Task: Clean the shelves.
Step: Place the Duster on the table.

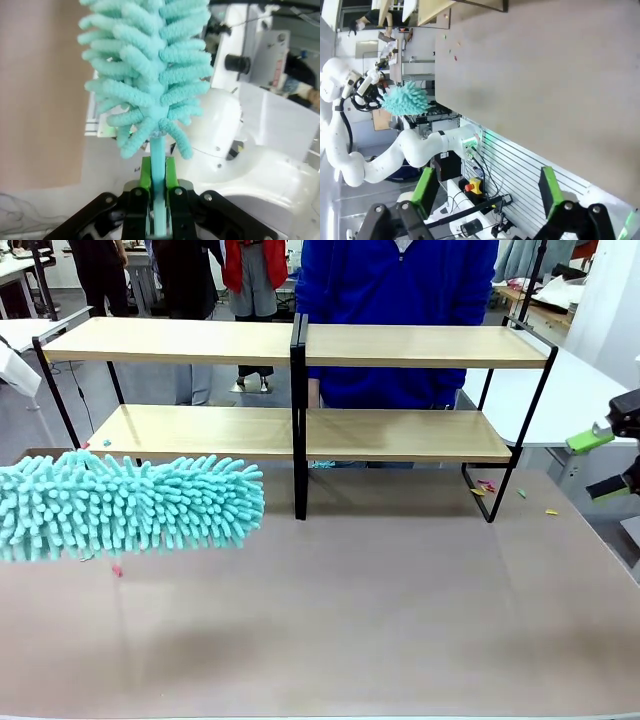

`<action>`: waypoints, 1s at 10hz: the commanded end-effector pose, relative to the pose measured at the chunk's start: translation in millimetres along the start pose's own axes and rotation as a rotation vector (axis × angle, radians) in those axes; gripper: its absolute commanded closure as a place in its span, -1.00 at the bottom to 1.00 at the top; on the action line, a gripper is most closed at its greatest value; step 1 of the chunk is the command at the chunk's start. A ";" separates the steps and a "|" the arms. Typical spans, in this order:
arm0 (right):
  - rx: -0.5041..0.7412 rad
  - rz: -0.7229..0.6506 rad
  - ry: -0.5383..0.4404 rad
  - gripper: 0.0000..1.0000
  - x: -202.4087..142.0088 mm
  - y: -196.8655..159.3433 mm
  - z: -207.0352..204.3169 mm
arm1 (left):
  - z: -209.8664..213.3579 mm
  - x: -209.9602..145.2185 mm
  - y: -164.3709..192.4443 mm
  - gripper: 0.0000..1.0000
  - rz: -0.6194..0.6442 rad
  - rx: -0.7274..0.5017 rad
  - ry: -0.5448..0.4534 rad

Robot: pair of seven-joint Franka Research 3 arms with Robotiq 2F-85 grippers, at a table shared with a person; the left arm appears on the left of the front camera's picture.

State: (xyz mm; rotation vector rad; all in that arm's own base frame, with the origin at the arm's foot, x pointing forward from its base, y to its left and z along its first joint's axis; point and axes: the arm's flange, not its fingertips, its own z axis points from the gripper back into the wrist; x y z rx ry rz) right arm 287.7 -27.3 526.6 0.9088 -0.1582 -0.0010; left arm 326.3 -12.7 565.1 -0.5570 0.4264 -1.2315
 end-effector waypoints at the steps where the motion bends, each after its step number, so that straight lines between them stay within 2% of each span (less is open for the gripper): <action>1: 0.024 0.021 -0.010 -1.00 -0.1 -1.9 2.3 | -10.5 25.1 26.3 0.75 0.089 0.021 0.097; 2: 0.024 0.021 -0.010 -1.00 -0.1 -1.9 2.3 | -16.0 34.9 48.3 0.75 0.027 0.007 0.134; 3: 0.024 0.021 -0.010 -1.00 -0.1 -1.9 2.3 | -24.7 41.5 61.7 0.75 0.019 -0.018 0.143; 9: 0.024 0.021 -0.010 -1.00 -0.1 -1.9 2.3 | -29.0 44.3 75.0 0.75 0.082 -0.026 0.101; 10: 0.024 0.021 -0.010 -1.00 -0.1 -1.9 2.3 | -28.9 43.6 74.6 -0.38 0.094 -0.009 0.130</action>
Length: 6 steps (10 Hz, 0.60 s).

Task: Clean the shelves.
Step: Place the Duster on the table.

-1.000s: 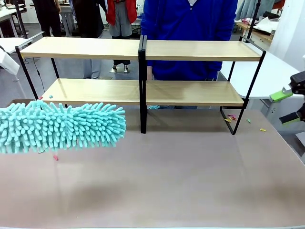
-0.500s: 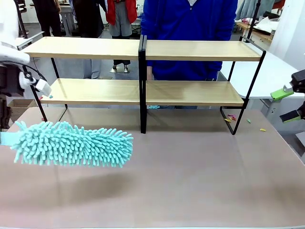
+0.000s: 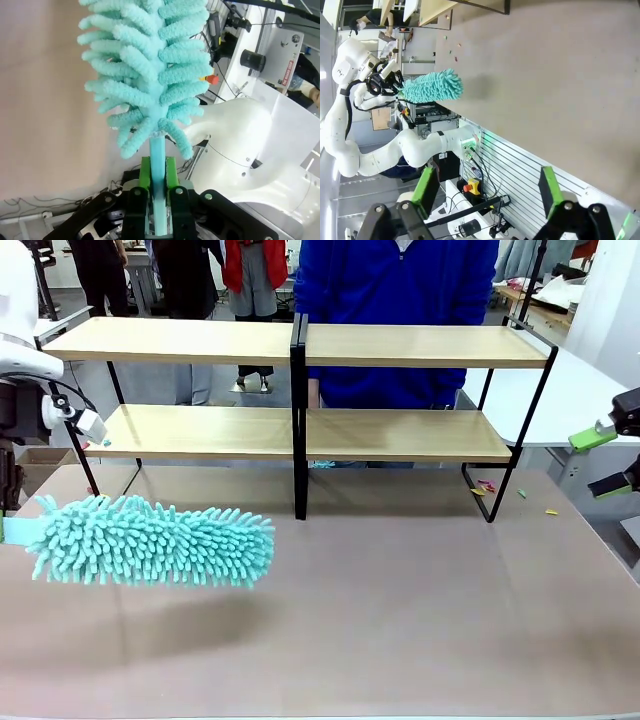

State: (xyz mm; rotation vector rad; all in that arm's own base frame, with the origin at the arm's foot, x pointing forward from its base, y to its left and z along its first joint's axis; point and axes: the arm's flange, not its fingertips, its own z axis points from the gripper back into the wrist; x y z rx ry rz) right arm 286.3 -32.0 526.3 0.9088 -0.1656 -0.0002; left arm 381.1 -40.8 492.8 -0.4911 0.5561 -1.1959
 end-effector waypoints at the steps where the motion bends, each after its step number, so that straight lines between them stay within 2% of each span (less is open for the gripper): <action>1: 0.023 0.017 -0.004 -1.00 1.0 1.2 -1.4 | 4.7 -4.7 -5.1 -0.39 0.098 0.061 -0.008; 2: 0.023 0.017 -0.004 -1.00 1.0 1.2 -1.4 | 10.3 -14.1 -7.3 -1.00 0.200 0.144 -0.087; 3: 0.023 0.017 -0.004 -1.00 1.0 1.2 -1.4 | 18.3 -25.9 -7.9 -0.48 0.381 0.302 -0.221; 4: 0.023 0.017 -0.004 -1.00 1.0 1.2 -1.4 | 24.2 -34.1 -8.5 -1.00 0.439 0.385 -0.339; 5: 0.023 0.017 -0.004 -1.00 1.0 1.2 -1.4 | 24.7 -37.8 -16.0 -1.00 0.445 0.427 -0.483; 6: 0.023 0.017 -0.004 -1.00 1.0 1.2 -1.4 | 25.2 -41.3 -24.0 -1.00 0.384 0.390 -0.614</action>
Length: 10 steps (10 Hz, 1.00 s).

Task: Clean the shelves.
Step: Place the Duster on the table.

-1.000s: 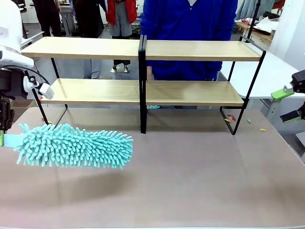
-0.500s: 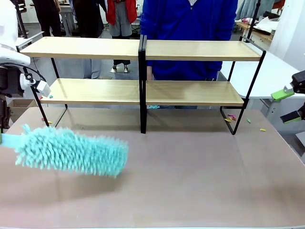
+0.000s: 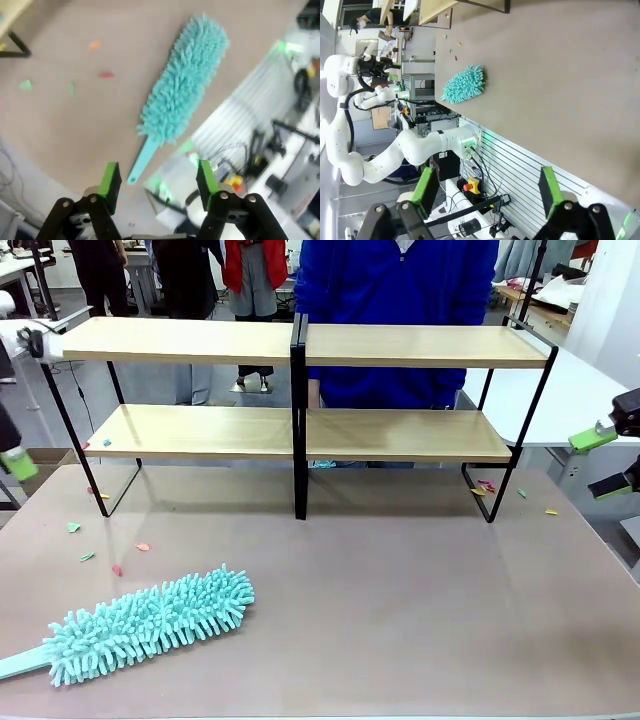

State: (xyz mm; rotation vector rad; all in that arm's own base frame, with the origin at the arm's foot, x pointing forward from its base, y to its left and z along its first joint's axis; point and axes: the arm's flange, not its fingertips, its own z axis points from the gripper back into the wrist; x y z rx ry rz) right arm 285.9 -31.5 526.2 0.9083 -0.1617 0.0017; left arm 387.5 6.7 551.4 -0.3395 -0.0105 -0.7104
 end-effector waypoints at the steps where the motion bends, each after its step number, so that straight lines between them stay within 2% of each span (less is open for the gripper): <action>1: 0.000 0.000 0.000 -1.00 0.0 -0.1 0.1 | -21.1 -10.0 -21.8 -1.00 -0.079 -0.130 -0.212; 2: 0.083 0.004 -0.032 -1.00 -1.6 3.1 5.1 | -25.5 -10.5 -22.3 -1.00 -0.089 -0.215 -0.361; 3: 0.202 -0.026 -0.069 -1.00 -1.4 6.2 13.4 | -36.7 -6.8 -11.0 -1.00 -0.132 -0.466 -0.485; 4: 0.290 -0.022 -0.073 -1.00 -4.0 11.4 22.7 | -44.3 -4.7 6.9 -1.00 -0.134 -0.710 -0.569; 5: 0.296 0.005 -0.062 -1.00 -4.5 18.2 26.5 | -42.8 -4.4 24.5 -1.00 -0.093 -0.954 -0.675; 6: 0.177 0.010 -0.044 -1.00 -3.1 18.8 19.4 | -35.2 -6.6 35.5 -1.00 -0.028 -1.155 -0.714; 7: 0.230 -0.025 -0.065 -1.00 -2.0 12.7 20.7 | -39.8 -7.2 -5.1 -1.00 -0.067 -0.499 -0.520; 10: 0.230 -0.025 -0.065 -1.00 -2.0 12.7 20.7 | -39.8 -7.2 -5.1 -1.00 -0.067 -0.499 -0.520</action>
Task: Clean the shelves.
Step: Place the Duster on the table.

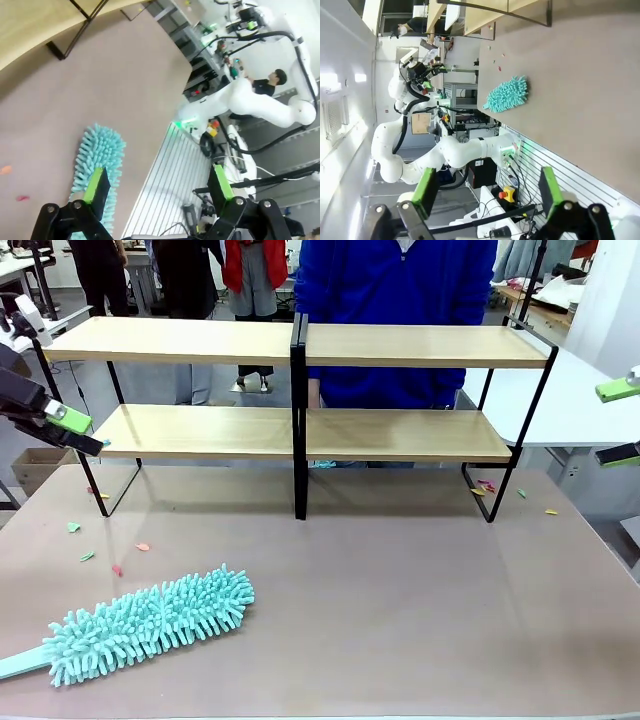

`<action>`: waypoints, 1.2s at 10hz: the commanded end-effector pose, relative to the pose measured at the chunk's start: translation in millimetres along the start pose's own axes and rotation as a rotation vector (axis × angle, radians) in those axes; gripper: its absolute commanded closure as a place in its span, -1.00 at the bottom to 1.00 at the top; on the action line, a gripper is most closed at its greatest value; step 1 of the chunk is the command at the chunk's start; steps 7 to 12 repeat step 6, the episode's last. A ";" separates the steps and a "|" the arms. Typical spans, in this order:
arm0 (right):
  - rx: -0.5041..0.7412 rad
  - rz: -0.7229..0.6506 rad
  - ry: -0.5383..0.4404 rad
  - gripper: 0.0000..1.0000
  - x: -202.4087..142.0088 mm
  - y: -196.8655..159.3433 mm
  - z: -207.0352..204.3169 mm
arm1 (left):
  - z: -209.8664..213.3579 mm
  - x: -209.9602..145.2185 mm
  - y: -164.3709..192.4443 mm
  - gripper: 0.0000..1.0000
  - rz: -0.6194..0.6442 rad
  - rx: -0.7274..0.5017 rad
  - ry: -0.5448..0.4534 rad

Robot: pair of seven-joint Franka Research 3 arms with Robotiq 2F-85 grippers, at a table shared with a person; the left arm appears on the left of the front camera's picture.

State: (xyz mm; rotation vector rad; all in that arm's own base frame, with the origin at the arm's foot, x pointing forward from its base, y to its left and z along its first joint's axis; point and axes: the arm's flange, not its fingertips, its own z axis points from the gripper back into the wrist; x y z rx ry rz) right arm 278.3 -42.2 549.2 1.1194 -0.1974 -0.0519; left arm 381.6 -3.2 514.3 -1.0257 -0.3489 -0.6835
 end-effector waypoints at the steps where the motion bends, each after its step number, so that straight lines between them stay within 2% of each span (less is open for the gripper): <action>1: 0.023 0.021 -0.004 -1.00 1.4 0.2 -2.8 | -1.4 -4.7 -5.3 -1.00 0.013 0.026 0.007; 12: 0.023 0.021 -0.004 -1.00 1.4 0.2 -2.8 | -1.4 -4.7 -5.3 -1.00 0.013 0.026 0.007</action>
